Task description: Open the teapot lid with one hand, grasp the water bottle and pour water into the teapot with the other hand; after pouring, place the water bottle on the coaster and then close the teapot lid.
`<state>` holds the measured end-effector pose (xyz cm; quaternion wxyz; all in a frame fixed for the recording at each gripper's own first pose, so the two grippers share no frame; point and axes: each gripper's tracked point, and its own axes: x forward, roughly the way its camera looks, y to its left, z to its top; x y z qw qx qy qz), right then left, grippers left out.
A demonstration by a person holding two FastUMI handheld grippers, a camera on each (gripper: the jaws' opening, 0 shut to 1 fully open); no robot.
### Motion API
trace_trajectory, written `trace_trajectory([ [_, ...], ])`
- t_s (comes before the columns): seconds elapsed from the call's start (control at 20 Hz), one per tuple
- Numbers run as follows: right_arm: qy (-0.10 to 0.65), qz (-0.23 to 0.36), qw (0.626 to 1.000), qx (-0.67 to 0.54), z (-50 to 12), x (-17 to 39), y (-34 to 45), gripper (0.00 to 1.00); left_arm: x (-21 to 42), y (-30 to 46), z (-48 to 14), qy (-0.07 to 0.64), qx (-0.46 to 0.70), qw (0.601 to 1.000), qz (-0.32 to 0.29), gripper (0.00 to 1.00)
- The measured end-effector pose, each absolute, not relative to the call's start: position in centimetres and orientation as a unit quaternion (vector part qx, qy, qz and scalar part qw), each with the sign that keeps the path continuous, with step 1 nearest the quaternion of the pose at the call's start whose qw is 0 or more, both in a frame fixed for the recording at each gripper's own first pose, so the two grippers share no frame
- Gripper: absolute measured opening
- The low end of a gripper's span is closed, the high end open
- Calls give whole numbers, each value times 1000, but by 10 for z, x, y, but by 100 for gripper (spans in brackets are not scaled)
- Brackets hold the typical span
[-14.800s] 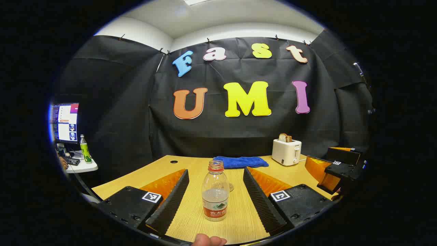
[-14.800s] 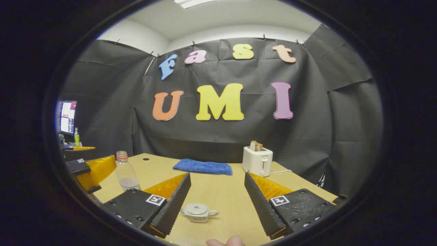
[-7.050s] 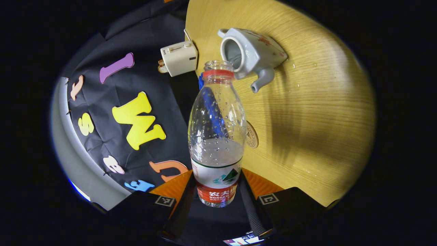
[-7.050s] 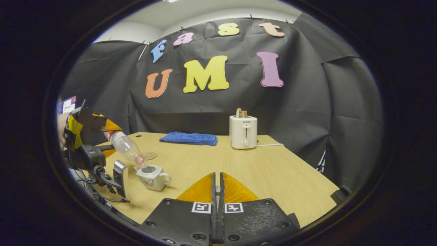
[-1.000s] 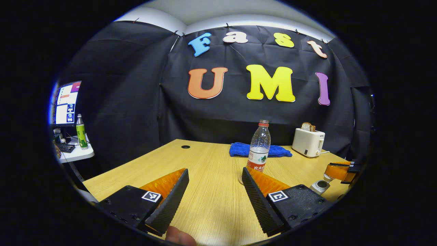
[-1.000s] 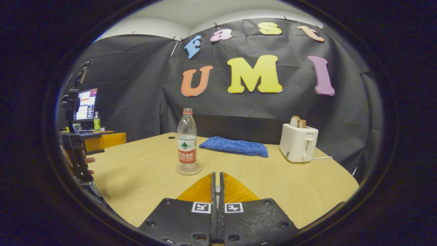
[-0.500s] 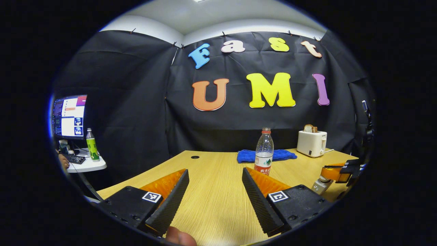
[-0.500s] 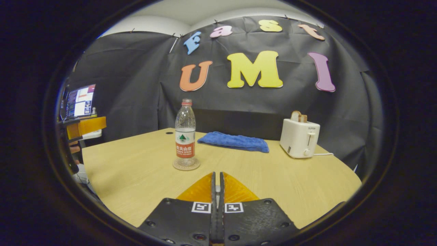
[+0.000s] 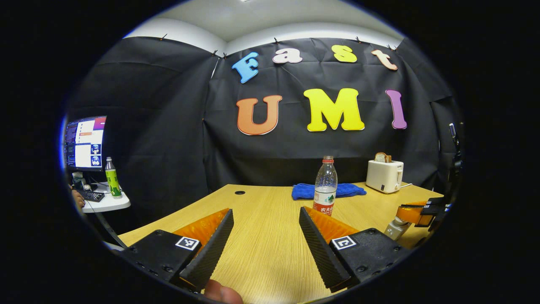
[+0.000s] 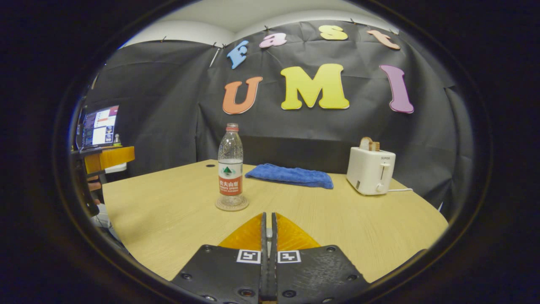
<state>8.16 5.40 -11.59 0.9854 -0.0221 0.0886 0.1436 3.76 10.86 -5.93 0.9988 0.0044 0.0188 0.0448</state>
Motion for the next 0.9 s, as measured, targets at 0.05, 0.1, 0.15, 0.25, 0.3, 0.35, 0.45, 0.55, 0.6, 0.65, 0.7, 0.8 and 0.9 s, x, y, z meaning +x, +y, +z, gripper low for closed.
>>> trace_trajectory([
  [0.05, 89, 143, 986, -21, -117, 81, 53, 0, 37, 107, -60, 19, 4, 999, 45, 98],
  [0.1, 89, 142, 986, -21, -117, 80, 53, 0, 37, 106, -60, 19, 3, 999, 44, 98],
  [0.15, 89, 142, 986, -22, -118, 80, 53, 0, 38, 105, -60, 19, 3, 999, 43, 98],
  [0.25, 90, 141, 986, -20, -120, 79, 52, 0, 38, 103, -59, 18, 3, 999, 41, 98],
  [0.3, 91, 140, 986, -19, -121, 80, 52, 0, 38, 102, -58, 18, 3, 999, 40, 98],
  [0.35, 93, 140, 986, -19, -123, 82, 53, 0, 37, 101, -58, 18, 3, 999, 40, 98],
  [0.45, 100, 139, 985, -22, -126, 81, 53, 0, 36, 100, -57, 16, 3, 999, 39, 98],
  [0.55, 93, 138, 986, -20, -121, 78, 53, 5, 35, 97, -55, 16, 3, 999, 37, 98],
  [0.6, 84, 140, 986, -17, -114, 76, 54, 6, 34, 94, -54, 16, 2, 999, 36, 98],
  [0.65, 74, 144, 987, -12, -106, 73, 56, 12, 33, 92, -53, 17, 2, 999, 36, 98],
  [0.7, 64, 144, 987, -7, -96, 70, 55, 38, 32, 88, -52, 18, 0, 999, 35, 98],
  [0.8, 45, 127, 991, -5, -74, 66, 44, 77, 28, 79, -46, 18, -3, 999, 31, 98],
  [0.9, 18, 93, 995, -4, -51, 55, 20, 97, 24, 63, -33, 10, -5, 1000, 24, 98],
])
